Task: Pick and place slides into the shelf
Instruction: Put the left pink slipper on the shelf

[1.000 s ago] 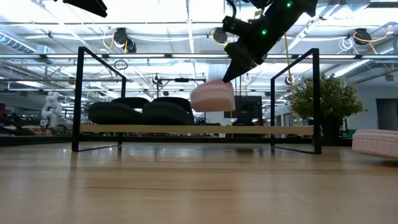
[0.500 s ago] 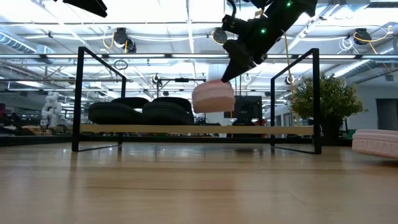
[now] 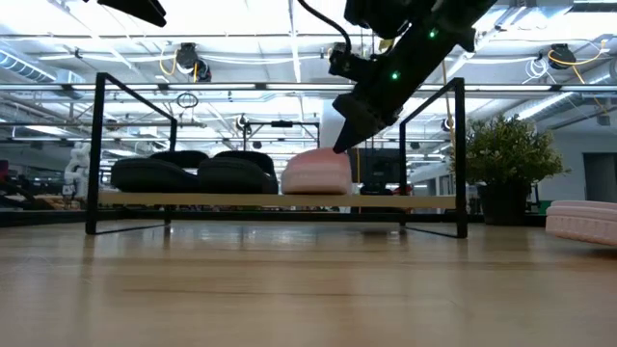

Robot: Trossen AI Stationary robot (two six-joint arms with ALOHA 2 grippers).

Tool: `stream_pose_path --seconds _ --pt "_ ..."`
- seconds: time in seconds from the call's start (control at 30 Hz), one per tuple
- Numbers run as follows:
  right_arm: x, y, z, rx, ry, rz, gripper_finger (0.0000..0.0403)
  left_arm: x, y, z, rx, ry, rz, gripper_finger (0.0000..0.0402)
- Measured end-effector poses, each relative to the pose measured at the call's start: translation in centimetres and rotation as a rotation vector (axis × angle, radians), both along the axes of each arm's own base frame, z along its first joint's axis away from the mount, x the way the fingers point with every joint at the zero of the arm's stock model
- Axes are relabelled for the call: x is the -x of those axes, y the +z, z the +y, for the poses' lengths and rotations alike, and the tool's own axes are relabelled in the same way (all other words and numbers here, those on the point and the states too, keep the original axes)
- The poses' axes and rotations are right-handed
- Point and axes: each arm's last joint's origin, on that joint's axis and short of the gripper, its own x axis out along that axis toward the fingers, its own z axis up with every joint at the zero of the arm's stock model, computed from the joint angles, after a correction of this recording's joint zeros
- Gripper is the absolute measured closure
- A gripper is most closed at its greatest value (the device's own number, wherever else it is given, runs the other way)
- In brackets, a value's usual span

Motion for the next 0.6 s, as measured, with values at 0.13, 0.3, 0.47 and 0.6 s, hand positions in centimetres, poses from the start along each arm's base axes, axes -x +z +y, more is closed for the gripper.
stream_pose_path --seconds 0.13,0.3,0.47,0.6 --pt "0.2 0.6 0.0 0.002 0.001 -0.014 0.0403 0.0 0.0 0.0 0.001 0.0 0.0 0.0186" --pt "0.3 1.2 0.0 0.008 0.004 -0.04 0.0403 0.0 0.0 0.0 0.002 0.0 -0.002 0.0186" --pt "0.3 1.2 0.0 0.004 0.001 -0.046 0.0403 0.0 0.0 0.0 0.007 -0.001 -0.006 0.0186" --pt "0.1 1.4 0.0 0.003 0.024 -0.068 0.0403 0.0 0.0 0.0 0.008 -0.001 -0.006 0.0186"
